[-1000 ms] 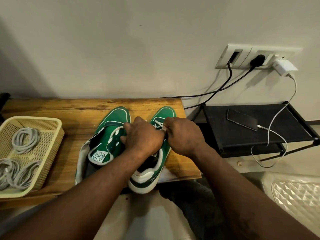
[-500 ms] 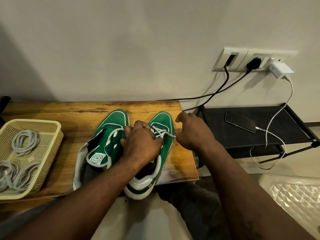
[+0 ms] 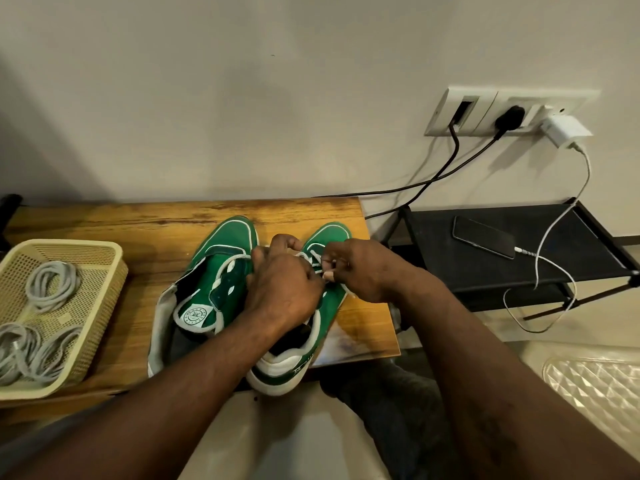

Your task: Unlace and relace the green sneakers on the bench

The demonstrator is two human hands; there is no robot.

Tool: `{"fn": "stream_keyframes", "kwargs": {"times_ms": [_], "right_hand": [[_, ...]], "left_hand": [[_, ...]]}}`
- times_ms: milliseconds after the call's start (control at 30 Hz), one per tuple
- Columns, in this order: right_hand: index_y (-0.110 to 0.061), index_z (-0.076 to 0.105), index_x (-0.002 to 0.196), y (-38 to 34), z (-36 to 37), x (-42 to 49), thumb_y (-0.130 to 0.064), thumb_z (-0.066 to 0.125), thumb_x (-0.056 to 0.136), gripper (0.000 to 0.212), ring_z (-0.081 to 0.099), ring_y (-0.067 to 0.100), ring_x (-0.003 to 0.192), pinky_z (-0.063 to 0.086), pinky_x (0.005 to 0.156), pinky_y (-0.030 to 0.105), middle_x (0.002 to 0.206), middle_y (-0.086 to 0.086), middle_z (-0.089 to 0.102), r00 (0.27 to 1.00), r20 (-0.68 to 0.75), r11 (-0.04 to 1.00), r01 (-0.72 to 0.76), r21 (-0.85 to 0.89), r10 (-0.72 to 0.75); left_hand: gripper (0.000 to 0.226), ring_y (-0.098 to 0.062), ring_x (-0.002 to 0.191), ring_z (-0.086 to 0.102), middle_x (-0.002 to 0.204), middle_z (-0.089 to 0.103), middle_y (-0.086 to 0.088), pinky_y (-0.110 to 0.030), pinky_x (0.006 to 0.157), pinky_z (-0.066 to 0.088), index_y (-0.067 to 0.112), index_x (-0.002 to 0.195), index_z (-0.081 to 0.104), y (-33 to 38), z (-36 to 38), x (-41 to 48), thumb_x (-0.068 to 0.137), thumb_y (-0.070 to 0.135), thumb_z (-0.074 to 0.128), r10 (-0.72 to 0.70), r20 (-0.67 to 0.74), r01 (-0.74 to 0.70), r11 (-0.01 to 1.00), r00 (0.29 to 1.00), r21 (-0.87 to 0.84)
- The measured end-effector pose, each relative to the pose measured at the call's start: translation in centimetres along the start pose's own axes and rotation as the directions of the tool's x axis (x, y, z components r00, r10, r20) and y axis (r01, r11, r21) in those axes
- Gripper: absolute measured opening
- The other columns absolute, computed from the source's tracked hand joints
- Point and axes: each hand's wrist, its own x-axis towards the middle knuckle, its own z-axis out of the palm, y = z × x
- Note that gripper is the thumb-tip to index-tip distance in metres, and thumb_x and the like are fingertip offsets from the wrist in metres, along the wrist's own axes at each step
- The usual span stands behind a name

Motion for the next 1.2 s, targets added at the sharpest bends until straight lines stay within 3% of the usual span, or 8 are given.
{"fn": "stream_keyframes", "kwargs": {"times_ms": [267,433,567,700,767,867,1000,1200], "right_hand": [[-0.008,0.064,0.109,-2.2,0.1,0.0,-0.026,0.040,0.111,0.030,0.053,0.028,0.091,0.045,0.080,0.036,0.107,0.015,0.064,0.980,0.127,0.971,-0.126,-0.202,0.154],[-0.002,0.068,0.098,-2.3,-1.6,-1.4,-0.018,0.044,0.110,0.031,0.053,0.022,0.081,0.049,0.075,0.036,0.089,0.007,0.058,0.988,0.150,0.991,-0.046,0.126,0.026],[-0.016,0.052,0.070,-0.9,-4.2,-3.1,-0.023,0.052,0.100,0.030,0.032,0.013,0.057,0.031,0.054,0.028,0.066,0.000,0.045,0.997,-0.043,0.321,0.063,0.945,-0.068],[-0.019,0.049,0.068,-0.6,-5.2,-3.1,-0.028,0.052,0.099,0.032,0.021,0.009,0.055,0.030,0.050,0.022,0.064,-0.003,0.041,0.965,-0.222,-0.207,0.191,0.959,-0.138],[-0.018,0.052,0.064,0.1,-5.0,-2.8,-0.028,0.056,0.093,0.031,0.029,0.013,0.051,0.033,0.051,0.029,0.061,0.001,0.043,0.976,-0.219,0.030,0.219,0.975,0.001],[-0.012,0.067,0.075,1.8,-4.1,-2.3,-0.034,0.061,0.099,0.032,0.055,0.021,0.064,0.043,0.063,0.033,0.074,0.004,0.064,0.973,-0.093,0.898,-0.156,0.411,0.212],[-0.018,0.060,0.132,1.8,-1.7,-1.7,-0.034,0.074,0.094,0.043,0.062,0.024,0.111,0.053,0.088,0.037,0.127,0.006,0.065,0.963,0.026,0.962,-0.268,-0.053,0.270],[-0.033,0.072,0.108,-1.5,-0.8,0.4,-0.026,0.071,0.092,0.018,0.063,0.021,0.101,0.055,0.084,0.038,0.108,-0.003,0.067,0.994,-0.080,0.994,0.068,-0.082,-0.075]], "left_hand": [[0.015,-0.019,0.125,0.033,0.138,0.035,0.016,-0.030,0.091,0.033,0.024,0.091,0.077,-0.8,0.9,0.7,0.093,0.033,0.065,0.023,-0.051,-0.020,0.998,0.998,0.060],[0.021,-0.021,0.129,0.029,0.149,0.035,0.010,-0.026,0.090,0.028,0.020,0.082,0.079,-0.6,0.8,0.1,0.095,0.028,0.065,0.077,-0.078,-0.066,0.988,0.994,0.140],[0.015,-0.018,0.126,0.028,0.149,0.037,0.012,-0.014,0.078,0.017,0.018,0.081,0.074,-1.2,1.0,0.3,0.093,0.020,0.064,0.045,-0.109,-0.036,0.996,0.993,0.079],[0.022,-0.020,0.127,0.030,0.151,0.037,0.010,-0.020,0.085,0.024,0.018,0.075,0.075,-0.8,0.7,0.0,0.094,0.020,0.063,0.055,-0.088,-0.047,0.994,0.995,0.096],[0.025,-0.024,0.128,0.033,0.152,0.036,0.008,-0.025,0.088,0.028,0.019,0.072,0.077,-0.5,0.4,-0.1,0.094,0.021,0.064,0.058,-0.061,-0.051,0.993,0.996,0.107],[0.025,-0.025,0.128,0.038,0.154,0.036,0.006,-0.031,0.096,0.035,0.020,0.075,0.079,-0.3,0.0,-0.2,0.095,0.023,0.064,0.059,-0.033,-0.055,0.993,0.998,0.102],[0.024,-0.024,0.129,0.042,0.154,0.038,0.004,-0.036,0.100,0.039,0.020,0.076,0.079,-0.1,0.0,-0.3,0.096,0.023,0.065,0.056,-0.031,-0.053,0.995,0.998,0.079],[0.026,-0.023,0.130,0.040,0.152,0.039,0.005,-0.038,0.103,0.039,0.022,0.078,0.082,-0.3,-0.1,-0.2,0.098,0.031,0.068,0.058,-0.004,-0.057,0.997,0.998,0.051]]}}
